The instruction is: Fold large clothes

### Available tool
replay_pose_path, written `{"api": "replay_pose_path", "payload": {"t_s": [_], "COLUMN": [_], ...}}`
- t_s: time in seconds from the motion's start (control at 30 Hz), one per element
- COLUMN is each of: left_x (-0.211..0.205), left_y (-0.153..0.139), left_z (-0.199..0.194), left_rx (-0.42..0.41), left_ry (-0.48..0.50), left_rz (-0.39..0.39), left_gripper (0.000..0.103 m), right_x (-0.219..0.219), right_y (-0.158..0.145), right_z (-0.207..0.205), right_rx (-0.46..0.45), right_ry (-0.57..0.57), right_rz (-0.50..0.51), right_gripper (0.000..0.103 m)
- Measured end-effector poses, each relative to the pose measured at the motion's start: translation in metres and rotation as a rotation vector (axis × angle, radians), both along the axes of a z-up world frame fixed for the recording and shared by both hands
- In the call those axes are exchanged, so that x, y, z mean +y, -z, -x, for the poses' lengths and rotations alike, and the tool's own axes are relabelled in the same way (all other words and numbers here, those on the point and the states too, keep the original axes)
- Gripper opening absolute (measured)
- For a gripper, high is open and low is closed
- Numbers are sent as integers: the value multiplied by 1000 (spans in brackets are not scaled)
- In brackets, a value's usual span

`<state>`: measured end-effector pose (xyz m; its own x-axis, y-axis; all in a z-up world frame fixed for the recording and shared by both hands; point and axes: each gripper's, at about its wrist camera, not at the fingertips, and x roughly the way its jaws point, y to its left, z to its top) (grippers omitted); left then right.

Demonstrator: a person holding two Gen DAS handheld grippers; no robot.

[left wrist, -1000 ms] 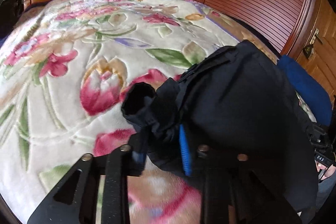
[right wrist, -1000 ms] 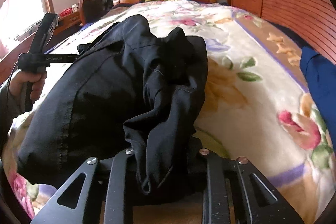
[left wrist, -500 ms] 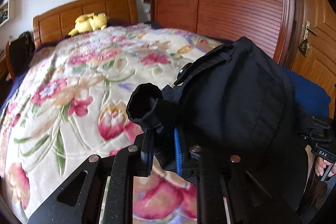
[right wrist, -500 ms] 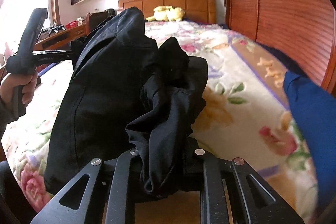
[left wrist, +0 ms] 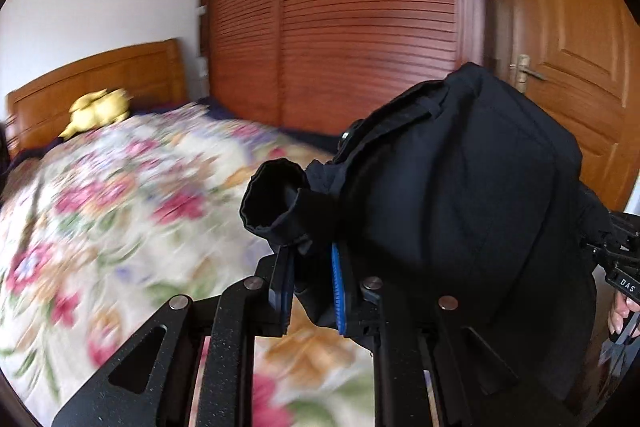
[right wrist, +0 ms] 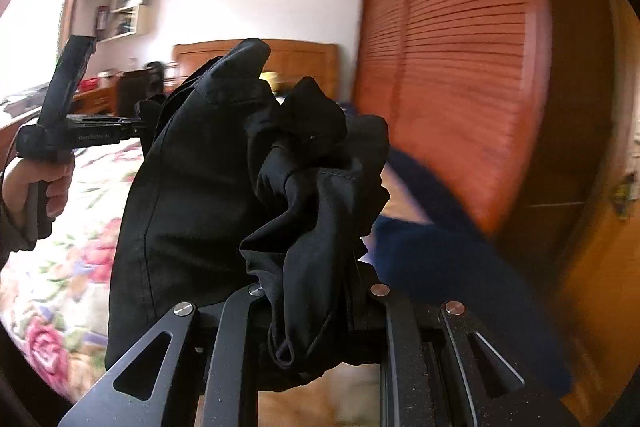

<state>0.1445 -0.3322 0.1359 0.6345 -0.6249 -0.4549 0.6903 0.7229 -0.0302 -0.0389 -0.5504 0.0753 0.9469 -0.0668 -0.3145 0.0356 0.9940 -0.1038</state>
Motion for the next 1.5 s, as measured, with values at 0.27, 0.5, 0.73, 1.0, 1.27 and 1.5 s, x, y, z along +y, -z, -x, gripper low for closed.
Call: {"api": "replay_pose_path", "payload": {"t_s": [0.27,0.5,0.73,1.0,1.27,1.5], "left_x": [-161,-222,-218,-216,-165,-110], "left_y": [15,54,67,68,61,60], "left_z": [2,-4,-5,13,46,74], "left_rx": [20,16,44,41,18,-23], "left_ry": [149,117,110,162,222,189], "left_rz": [-32,-136,-135,-131,-91,-103], "left_gripper": [17,19,28,41,51,55], "right_x": [-114,-180,-177,-135,-148,-204], "right_y": [-10,42,34,-4,13,36], "right_z": [46,43,30,50,21,16], "right_rx": [2,119,82,-55,11,110], "right_ry": [231,335,418,418,318,427], "right_rz": [-3,-102,-105,-10,-53,-167], "right_gripper": [17,18,52,76,76,76]}}
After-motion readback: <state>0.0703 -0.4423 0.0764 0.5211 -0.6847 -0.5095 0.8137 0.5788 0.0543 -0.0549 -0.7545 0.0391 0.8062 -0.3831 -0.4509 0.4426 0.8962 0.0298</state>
